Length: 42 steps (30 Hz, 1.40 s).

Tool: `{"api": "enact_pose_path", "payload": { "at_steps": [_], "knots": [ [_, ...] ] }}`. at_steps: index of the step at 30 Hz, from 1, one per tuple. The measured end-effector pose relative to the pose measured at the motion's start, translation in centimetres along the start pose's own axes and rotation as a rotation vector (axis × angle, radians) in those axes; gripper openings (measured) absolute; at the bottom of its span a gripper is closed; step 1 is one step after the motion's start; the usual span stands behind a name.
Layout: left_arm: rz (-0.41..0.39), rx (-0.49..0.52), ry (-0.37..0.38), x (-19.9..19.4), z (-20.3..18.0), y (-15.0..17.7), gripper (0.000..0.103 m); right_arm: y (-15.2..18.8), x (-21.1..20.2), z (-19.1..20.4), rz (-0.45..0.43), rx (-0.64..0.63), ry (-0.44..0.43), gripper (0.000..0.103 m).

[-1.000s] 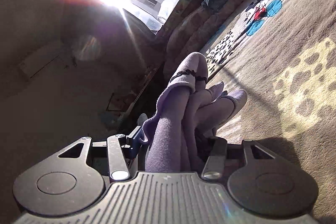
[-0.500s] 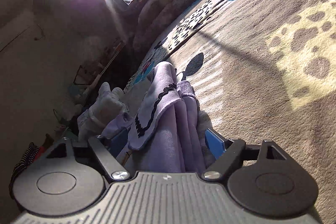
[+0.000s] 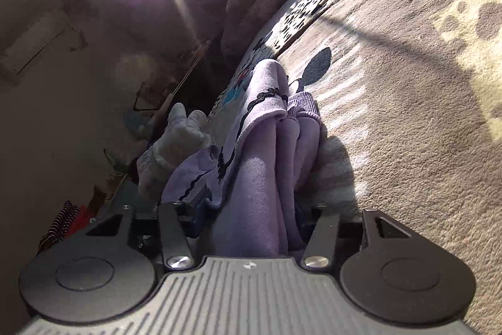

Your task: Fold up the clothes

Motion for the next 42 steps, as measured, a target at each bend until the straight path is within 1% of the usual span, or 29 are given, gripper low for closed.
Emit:
{"api": "enact_pose_path", "payload": {
  "at_steps": [3,5,8,13,16,21,23,26,27,28,29,30,31,32,33,34,35,37,39,40,41,42],
  "knots": [
    [-0.044,0.000,0.046,-0.6,-0.6,-1.2,0.047,-1.2,-0.1,1.9,-0.036,-0.015,-0.065,0.049],
    [-0.072,-0.005,0.075,-1.0,-0.9,-1.9,0.047,-2.0,0.4,3.4,-0.044,-0.033,-0.108,0.048],
    [-0.139,-0.003,0.096,-2.4,-1.2,-3.4,0.047,-3.1,1.5,6.1,-0.047,-0.071,-0.178,0.048],
    [-0.265,0.090,0.126,-5.8,-3.3,-7.3,0.047,-5.0,4.4,10.9,-0.052,-0.105,-0.311,0.048],
    [-0.338,0.146,0.129,-7.3,-4.9,-10.8,0.047,-6.7,7.0,14.0,-0.056,-0.124,-0.377,0.048],
    [-0.458,0.217,0.138,-8.4,-7.0,-18.8,0.047,-10.6,12.2,19.4,-0.078,-0.122,-0.484,0.048],
    [-0.504,0.237,0.142,-8.8,-7.6,-21.7,0.047,-12.3,15.1,21.8,-0.076,-0.123,-0.526,0.048],
    [-0.579,0.240,0.118,-9.1,-7.2,-26.0,0.047,-13.9,19.8,24.3,-0.051,-0.102,-0.550,0.048],
    [-0.590,0.217,0.096,-8.9,-6.4,-27.0,0.047,-14.2,21.9,24.6,-0.031,-0.065,-0.551,0.048],
    [-0.598,0.187,0.070,-8.7,-5.3,-27.8,0.047,-13.9,23.6,24.3,-0.012,-0.044,-0.527,0.048],
    [-0.606,0.158,0.044,-8.5,-4.3,-28.6,0.047,-13.4,25.4,23.6,0.009,-0.033,-0.474,0.048],
    [-0.583,0.115,-0.025,-7.4,-2.3,-29.1,0.047,-11.9,28.0,21.8,0.056,-0.019,-0.363,0.049],
    [-0.540,0.063,-0.121,-6.0,0.2,-29.3,0.048,-10.3,30.4,19.8,0.104,-0.006,-0.251,0.051],
    [-0.497,0.012,-0.216,-4.7,2.8,-29.4,0.047,-8.8,31.4,18.0,0.134,0.018,-0.183,0.052],
    [-0.469,-0.015,-0.261,-4.0,4.2,-29.3,0.047,-7.4,32.3,16.2,0.164,0.042,-0.115,0.053],
    [-0.450,-0.026,-0.276,-3.7,5.0,-29.0,0.047,-5.9,33.1,14.4,0.194,0.066,-0.048,0.053],
    [-0.432,-0.037,-0.291,-3.4,5.8,-28.8,0.050,-5.6,32.7,14.5,0.160,0.088,-0.105,0.053],
    [-0.396,-0.058,-0.320,-2.9,7.4,-28.3,0.056,-5.5,31.8,15.5,0.144,0.064,-0.132,0.056],
    [-0.359,-0.080,-0.350,-2.3,8.9,-27.8,0.057,-5.8,30.7,16.5,0.118,0.021,-0.136,0.059],
    [-0.341,-0.091,-0.365,-2.0,9.7,-27.5,0.060,-6.1,30.0,16.9,0.098,0.008,-0.138,0.062],
    [-0.342,-0.097,-0.375,-2.1,9.8,-27.4,0.067,-6.5,29.4,17.2,0.078,-0.006,-0.141,0.070],
    [-0.361,-0.088,-0.395,-2.5,9.5,-27.3,0.071,-7.1,28.4,17.3,0.050,-0.025,-0.144,0.076]
  ]
}}
Point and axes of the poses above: each gripper's, at about its wrist camera, not at the fingertips, and x roughly the way its jaws point, z to its left, y to its underside, the point moved 10 cm from there along x, roughly the way its jaws point, and after that the axes turned 1 degree about x, right-handed, at the moved point
